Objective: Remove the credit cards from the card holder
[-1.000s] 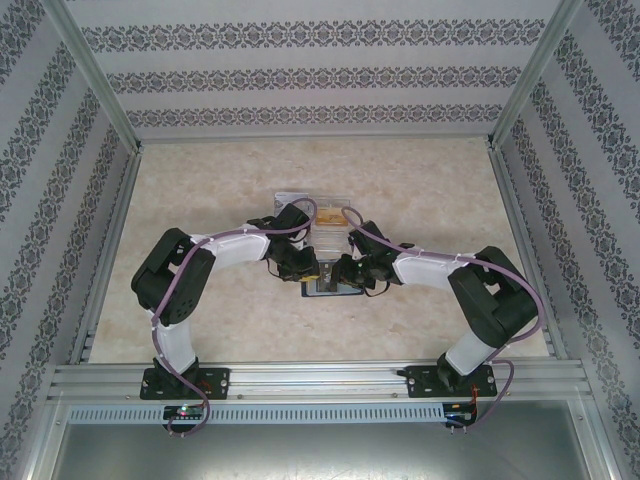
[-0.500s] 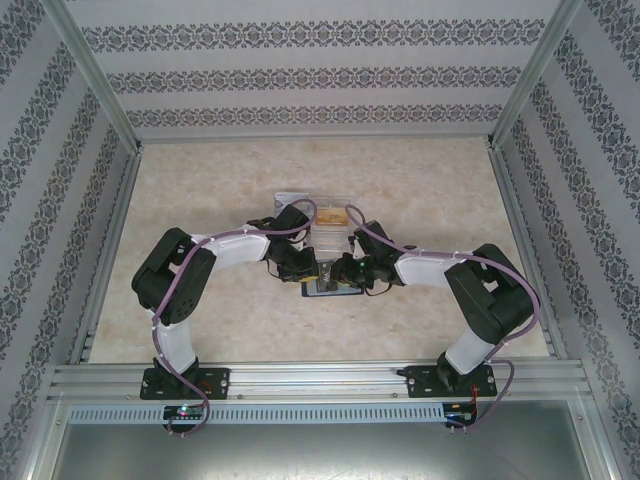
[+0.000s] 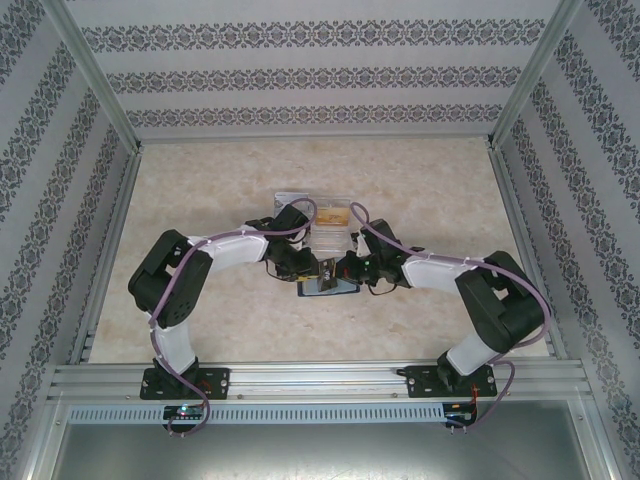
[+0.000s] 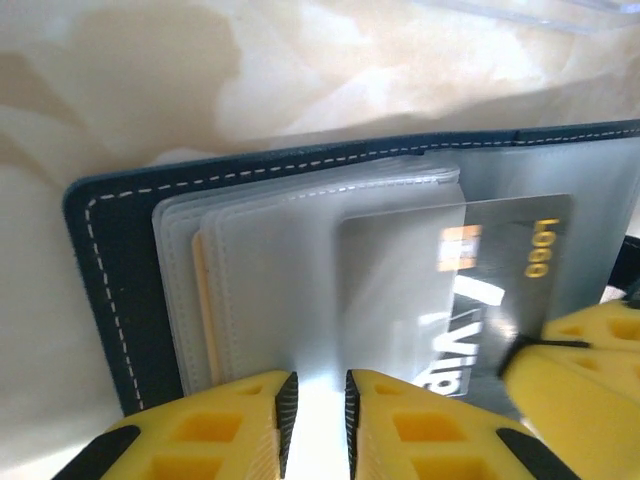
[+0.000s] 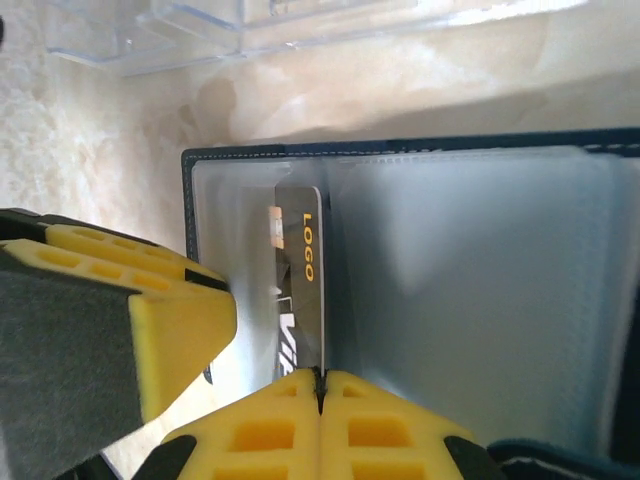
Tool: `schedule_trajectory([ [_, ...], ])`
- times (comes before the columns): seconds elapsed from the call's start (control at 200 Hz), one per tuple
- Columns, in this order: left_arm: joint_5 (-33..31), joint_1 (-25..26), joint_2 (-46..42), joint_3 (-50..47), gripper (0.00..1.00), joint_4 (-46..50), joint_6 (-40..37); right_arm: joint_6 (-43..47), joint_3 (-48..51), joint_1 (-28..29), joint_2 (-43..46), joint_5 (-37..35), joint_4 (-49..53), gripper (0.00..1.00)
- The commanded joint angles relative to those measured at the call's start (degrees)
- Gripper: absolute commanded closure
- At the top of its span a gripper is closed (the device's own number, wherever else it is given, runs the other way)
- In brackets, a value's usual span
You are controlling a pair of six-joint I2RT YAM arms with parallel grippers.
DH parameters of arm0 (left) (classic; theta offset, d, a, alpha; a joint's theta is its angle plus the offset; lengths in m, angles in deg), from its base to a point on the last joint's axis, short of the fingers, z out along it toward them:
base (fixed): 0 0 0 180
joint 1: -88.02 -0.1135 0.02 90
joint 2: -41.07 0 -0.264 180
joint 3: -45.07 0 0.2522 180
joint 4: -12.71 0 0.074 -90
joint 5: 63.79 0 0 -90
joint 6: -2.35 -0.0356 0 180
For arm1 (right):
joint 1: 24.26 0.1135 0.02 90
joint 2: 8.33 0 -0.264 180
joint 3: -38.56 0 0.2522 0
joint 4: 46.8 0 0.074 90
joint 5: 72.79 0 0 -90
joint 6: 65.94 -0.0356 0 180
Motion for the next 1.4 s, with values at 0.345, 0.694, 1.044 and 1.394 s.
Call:
schedule_trajectory([
  [0.345,-3.74,-3.31,-5.50,-1.43,0.61,5.31,-0.62,5.66,1.34,-1.92,10.65,4.42,2.45,1.00],
  [0.694,8.56,-9.50,-19.24,-7.75,0.27,-8.80,6.78,-0.03,0.61,-3.18,14.89,9.40,-2.99,1.00],
  [1.044,27.20,-12.10,-18.96,-9.62,0.16,-30.72,10.75,-10.28,-2.78,-5.51,14.94,16.66,-13.93,1.00],
  [1.394,32.70,-12.10,-16.21,-7.44,0.58,-45.53,15.18,-16.34,-5.60,-8.40,12.71,21.47,-20.48,1.00],
])
